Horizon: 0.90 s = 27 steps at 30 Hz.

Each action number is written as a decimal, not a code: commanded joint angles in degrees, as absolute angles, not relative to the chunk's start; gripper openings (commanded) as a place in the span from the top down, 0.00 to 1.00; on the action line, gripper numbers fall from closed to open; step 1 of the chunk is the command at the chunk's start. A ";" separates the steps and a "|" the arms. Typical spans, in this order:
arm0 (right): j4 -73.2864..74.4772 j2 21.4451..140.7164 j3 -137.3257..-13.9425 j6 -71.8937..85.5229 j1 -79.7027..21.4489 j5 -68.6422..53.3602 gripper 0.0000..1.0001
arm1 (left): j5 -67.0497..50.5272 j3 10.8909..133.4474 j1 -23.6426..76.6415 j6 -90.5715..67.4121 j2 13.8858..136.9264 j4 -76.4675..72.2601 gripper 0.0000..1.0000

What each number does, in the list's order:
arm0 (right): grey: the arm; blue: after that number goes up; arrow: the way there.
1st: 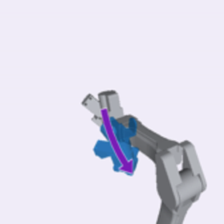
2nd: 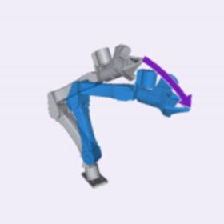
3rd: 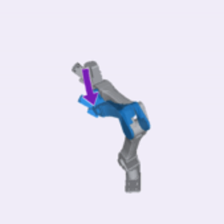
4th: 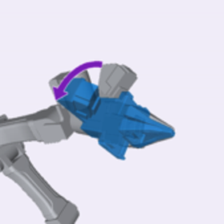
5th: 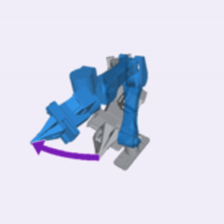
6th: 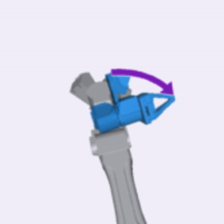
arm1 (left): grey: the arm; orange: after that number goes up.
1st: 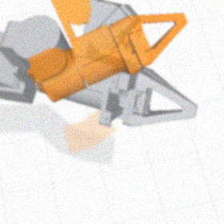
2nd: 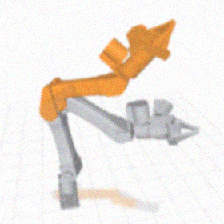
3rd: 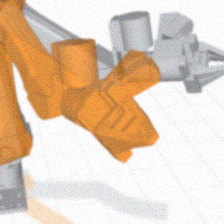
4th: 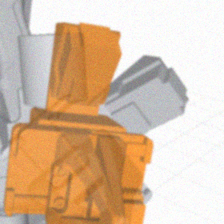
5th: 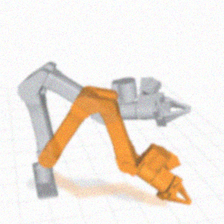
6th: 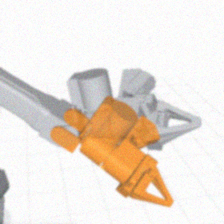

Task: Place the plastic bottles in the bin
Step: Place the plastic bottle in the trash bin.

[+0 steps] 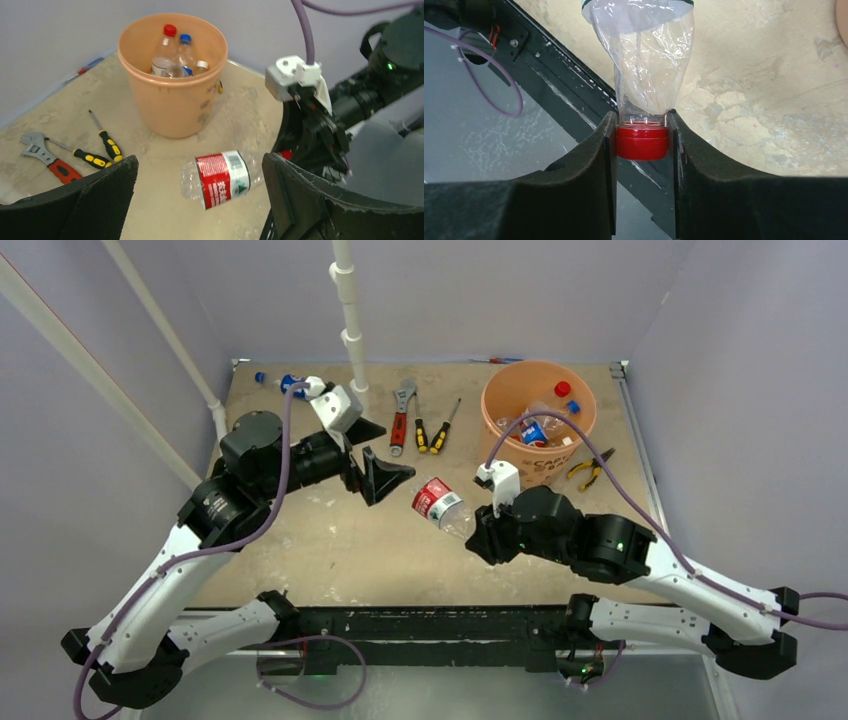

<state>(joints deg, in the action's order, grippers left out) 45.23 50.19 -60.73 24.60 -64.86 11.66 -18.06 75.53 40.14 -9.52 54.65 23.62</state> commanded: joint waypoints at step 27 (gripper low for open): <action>56.29 50.64 -73.96 13.43 -65.04 0.81 1.00 | -3.72 75.79 68.29 34.00 71.62 36.94 0.03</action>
<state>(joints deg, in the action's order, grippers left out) 56.25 52.01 -70.46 15.53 -64.86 3.46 -10.28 74.22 68.16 29.19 71.18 35.44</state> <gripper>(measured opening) 0.362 0.967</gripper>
